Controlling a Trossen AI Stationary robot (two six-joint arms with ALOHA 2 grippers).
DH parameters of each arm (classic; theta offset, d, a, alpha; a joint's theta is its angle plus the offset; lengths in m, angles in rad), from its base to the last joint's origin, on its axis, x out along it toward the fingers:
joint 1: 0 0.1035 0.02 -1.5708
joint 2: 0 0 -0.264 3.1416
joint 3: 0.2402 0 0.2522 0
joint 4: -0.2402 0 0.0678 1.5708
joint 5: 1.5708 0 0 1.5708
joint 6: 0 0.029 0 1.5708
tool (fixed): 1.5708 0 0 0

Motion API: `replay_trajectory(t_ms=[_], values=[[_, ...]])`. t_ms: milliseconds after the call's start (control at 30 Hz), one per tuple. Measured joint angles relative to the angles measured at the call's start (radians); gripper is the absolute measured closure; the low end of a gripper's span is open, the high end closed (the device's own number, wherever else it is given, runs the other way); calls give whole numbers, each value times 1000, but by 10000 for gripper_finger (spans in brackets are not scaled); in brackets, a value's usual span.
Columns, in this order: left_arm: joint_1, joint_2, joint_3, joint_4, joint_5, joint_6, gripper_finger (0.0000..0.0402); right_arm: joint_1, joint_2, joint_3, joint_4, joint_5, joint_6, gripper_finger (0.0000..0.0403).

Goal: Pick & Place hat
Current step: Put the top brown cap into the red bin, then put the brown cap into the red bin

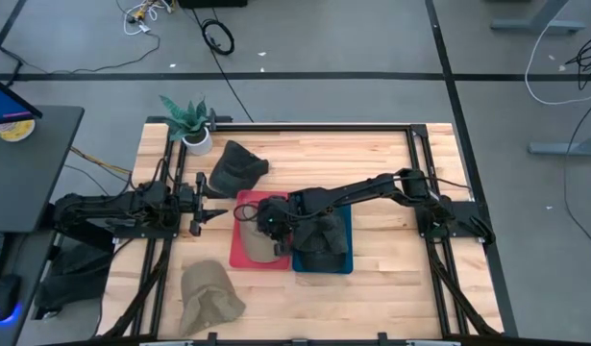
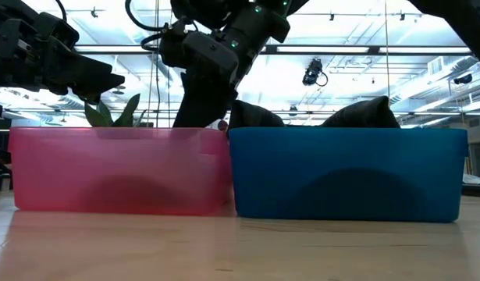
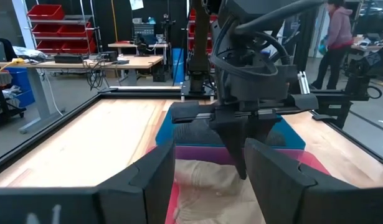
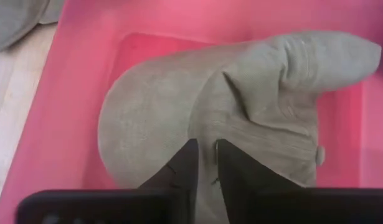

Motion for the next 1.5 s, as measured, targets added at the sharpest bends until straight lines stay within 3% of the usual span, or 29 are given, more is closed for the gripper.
replay_trajectory(t_ms=[467,667,900,1500], values=[[0,0,0,0,0,0,204,-7,-25,1,26,2,-73,182],[0,0,0,1,0,0,204,-42,-28,1,41,2,-137,145],[0,0,0,1,0,0,204,-102,-55,0,41,3,-126,143],[0,0,0,1,0,0,204,-189,-278,0,-37,2,-162,193]])
